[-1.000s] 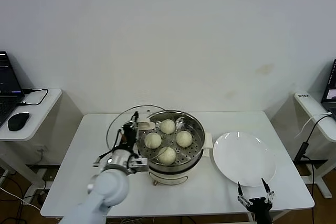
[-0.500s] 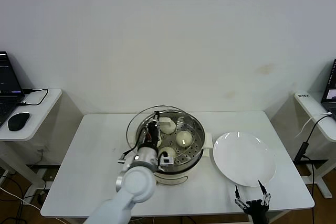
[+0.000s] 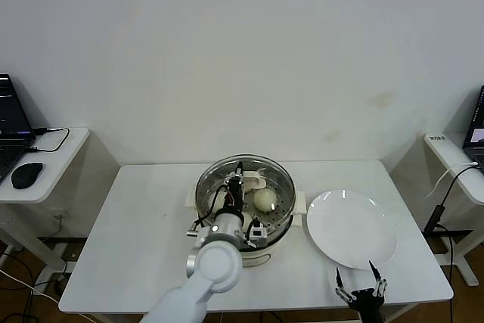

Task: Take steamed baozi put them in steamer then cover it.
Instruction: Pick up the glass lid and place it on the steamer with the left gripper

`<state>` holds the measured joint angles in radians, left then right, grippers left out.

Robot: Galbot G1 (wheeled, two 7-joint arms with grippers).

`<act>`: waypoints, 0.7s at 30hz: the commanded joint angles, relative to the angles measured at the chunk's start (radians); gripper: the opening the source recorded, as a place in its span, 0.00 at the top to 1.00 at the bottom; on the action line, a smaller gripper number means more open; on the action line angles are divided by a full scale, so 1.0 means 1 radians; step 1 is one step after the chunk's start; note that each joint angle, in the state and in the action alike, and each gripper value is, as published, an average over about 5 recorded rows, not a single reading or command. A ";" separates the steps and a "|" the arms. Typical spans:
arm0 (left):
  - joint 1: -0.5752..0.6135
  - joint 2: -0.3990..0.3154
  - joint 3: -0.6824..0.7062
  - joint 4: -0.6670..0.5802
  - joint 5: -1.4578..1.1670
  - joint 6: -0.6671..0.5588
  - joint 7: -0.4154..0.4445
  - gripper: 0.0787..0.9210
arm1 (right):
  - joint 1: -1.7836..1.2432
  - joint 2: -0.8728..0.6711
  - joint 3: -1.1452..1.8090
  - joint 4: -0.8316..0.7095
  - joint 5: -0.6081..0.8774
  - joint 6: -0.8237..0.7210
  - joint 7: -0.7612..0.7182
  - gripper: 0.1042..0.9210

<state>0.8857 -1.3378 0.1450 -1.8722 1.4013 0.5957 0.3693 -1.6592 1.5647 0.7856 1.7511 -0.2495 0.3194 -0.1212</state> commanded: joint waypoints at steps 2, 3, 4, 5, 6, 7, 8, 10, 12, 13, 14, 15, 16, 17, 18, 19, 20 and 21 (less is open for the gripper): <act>0.007 -0.021 0.005 0.025 0.021 0.000 0.007 0.92 | -0.003 -0.001 -0.002 0.000 -0.004 0.002 0.001 0.12; 0.009 -0.021 0.004 0.027 0.021 -0.001 0.006 0.92 | -0.003 -0.002 -0.002 0.001 -0.004 0.002 0.001 0.12; 0.010 -0.022 0.003 0.028 0.022 -0.002 0.005 0.92 | -0.003 -0.002 -0.002 0.001 -0.003 0.002 0.001 0.12; 0.010 -0.023 0.002 0.030 0.022 -0.003 0.004 0.92 | -0.003 -0.002 -0.002 0.002 -0.003 0.002 0.001 0.12; 0.010 -0.024 0.001 0.033 0.023 -0.003 0.002 0.92 | -0.004 -0.003 -0.003 0.002 -0.002 0.002 0.002 0.12; 0.010 -0.025 0.000 0.036 0.023 -0.004 0.001 0.92 | -0.004 -0.003 -0.004 0.002 -0.002 0.002 0.002 0.12; 0.009 -0.025 0.000 0.038 0.023 -0.005 0.001 0.92 | -0.004 -0.003 -0.005 0.002 -0.002 0.002 0.002 0.12; 0.009 -0.026 0.000 0.042 0.023 -0.006 0.000 0.92 | -0.004 -0.003 -0.007 0.002 -0.001 0.002 0.002 0.12; 0.009 -0.029 0.000 0.046 0.026 -0.007 -0.002 0.92 | -0.004 -0.003 -0.008 0.002 -0.001 0.003 0.002 0.12; 0.009 -0.031 0.000 0.047 0.027 -0.007 -0.003 0.92 | -0.004 -0.004 -0.008 0.002 -0.001 0.003 0.002 0.12; 0.009 -0.033 0.000 0.049 0.028 -0.008 -0.003 0.92 | -0.004 -0.004 -0.008 0.002 -0.001 0.003 0.002 0.12; 0.009 -0.034 0.000 0.050 0.028 -0.008 -0.004 0.92 | -0.005 -0.004 -0.008 0.001 -0.001 0.004 0.002 0.12; 0.009 -0.036 0.000 0.052 0.029 -0.008 -0.005 0.92 | -0.005 -0.005 -0.007 0.001 0.000 0.004 0.002 0.12; 0.008 -0.037 0.000 0.053 0.030 -0.009 -0.007 0.92 | -0.005 -0.005 -0.007 0.001 0.000 0.005 0.002 0.12; 0.008 -0.039 0.000 0.055 0.031 -0.010 -0.009 0.92 | -0.005 -0.005 -0.007 0.001 0.000 0.005 0.003 0.12; 0.008 -0.041 -0.001 0.057 0.034 -0.011 -0.011 0.92 | -0.006 -0.005 -0.007 0.001 0.000 0.005 0.003 0.12; 0.008 -0.043 -0.002 0.059 0.038 -0.013 -0.012 0.92 | -0.006 -0.005 -0.008 0.001 0.001 0.005 0.003 0.12; 0.008 -0.044 -0.003 0.060 0.042 -0.015 -0.013 0.92 | -0.006 -0.005 -0.008 0.001 0.001 0.005 0.002 0.12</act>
<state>0.8945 -1.3737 0.1426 -1.8199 1.4291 0.5856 0.3610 -1.6646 1.5592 0.7783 1.7523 -0.2488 0.3241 -0.1192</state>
